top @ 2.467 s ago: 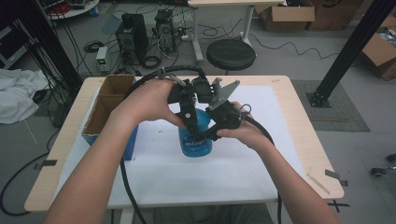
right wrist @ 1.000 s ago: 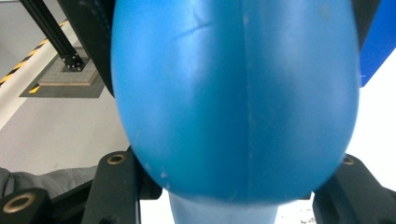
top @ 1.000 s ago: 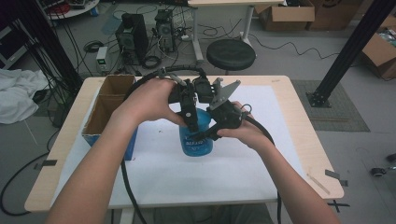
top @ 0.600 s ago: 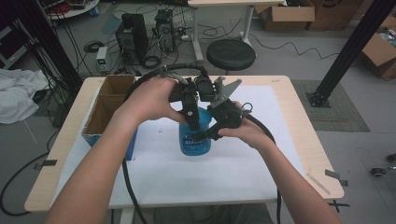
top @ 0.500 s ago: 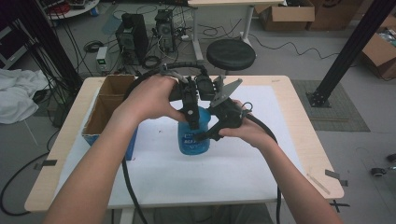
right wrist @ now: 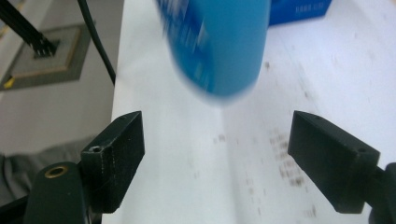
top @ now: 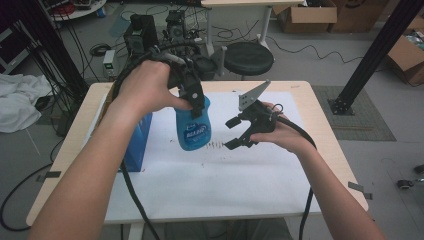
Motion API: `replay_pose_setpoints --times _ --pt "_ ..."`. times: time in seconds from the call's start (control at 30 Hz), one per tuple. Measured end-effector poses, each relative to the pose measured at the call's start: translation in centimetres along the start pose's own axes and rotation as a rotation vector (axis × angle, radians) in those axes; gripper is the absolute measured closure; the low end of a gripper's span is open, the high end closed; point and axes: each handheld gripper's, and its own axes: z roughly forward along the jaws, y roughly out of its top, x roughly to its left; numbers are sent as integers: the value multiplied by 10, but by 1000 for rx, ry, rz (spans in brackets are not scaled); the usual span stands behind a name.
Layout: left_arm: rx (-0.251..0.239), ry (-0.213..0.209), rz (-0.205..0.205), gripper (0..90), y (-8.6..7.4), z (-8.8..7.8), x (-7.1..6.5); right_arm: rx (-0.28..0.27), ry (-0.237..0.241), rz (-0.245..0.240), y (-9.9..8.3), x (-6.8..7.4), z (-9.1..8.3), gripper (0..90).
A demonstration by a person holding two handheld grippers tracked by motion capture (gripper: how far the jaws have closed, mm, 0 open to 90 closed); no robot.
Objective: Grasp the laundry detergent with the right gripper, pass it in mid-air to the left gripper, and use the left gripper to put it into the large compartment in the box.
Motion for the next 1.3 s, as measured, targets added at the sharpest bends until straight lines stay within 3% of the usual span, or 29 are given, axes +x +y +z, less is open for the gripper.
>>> replay_pose_setpoints --times 0.07,0.1,0.13,0.2,0.3,0.33,0.37,0.4,0.43,0.47,0.5,0.53,0.57,0.6,0.63,0.67,0.7,0.73,0.9,1.13,1.3 --pt "-1 16 -53 383 -4 -5 8 42 -22 3 -4 -1 -5 198" --pt "-1 16 -53 383 -4 -5 8 42 -22 3 -4 -1 -5 198" --pt "4 22 -85 383 -7 -8 13 55 -29 4 -5 -1 -7 200" --pt "-15 63 -197 383 -15 -18 29 102 -65 12 -10 -4 -16 210" --pt "-10 86 -258 383 -20 -23 38 132 -86 16 -13 -7 -20 216" --pt "-10 103 -298 383 -24 -26 44 154 -99 19 -14 -9 -22 216" --pt "-9 116 -371 384 -31 -31 55 199 -115 26 -18 -12 -26 217" --pt "-9 116 -371 383 -31 -31 55 199 -115 26 -18 -12 -26 217" --pt "-10 114 -458 383 -39 -34 67 229 -123 43 -22 -15 -29 220" --pt "-10 114 -458 384 -39 -34 67 229 -123 43 -22 -15 -29 220" --pt "-11 105 -508 384 -44 -36 73 246 -132 44 -23 -17 -30 222" --pt "-12 99 -605 384 -53 -39 84 282 -154 50 -24 -18 -33 223" --pt "-14 95 -641 384 -57 -40 88 295 -160 46 -25 -18 -34 228" --pt "-14 95 -641 384 -57 -40 88 295 -160 46 -25 -18 -34 228" --pt "-11 90 -712 384 -68 -45 99 322 -178 39 -26 -19 -37 239" --pt "-11 90 -712 384 -68 -45 99 322 -178 39 -26 -19 -37 239" --pt "2 85 -755 384 -76 -47 105 338 -198 33 -27 -20 -39 239" --pt "2 85 -755 384 -76 -47 105 338 -198 33 -27 -20 -39 239" --pt "31 99 -880 385 -101 -49 124 353 -220 39 -32 -23 -49 241" --pt "65 105 -961 385 -119 -44 135 341 -235 55 -38 -26 -59 241" --pt "78 100 -990 386 -124 -42 139 339 -244 63 -42 -27 -65 243"
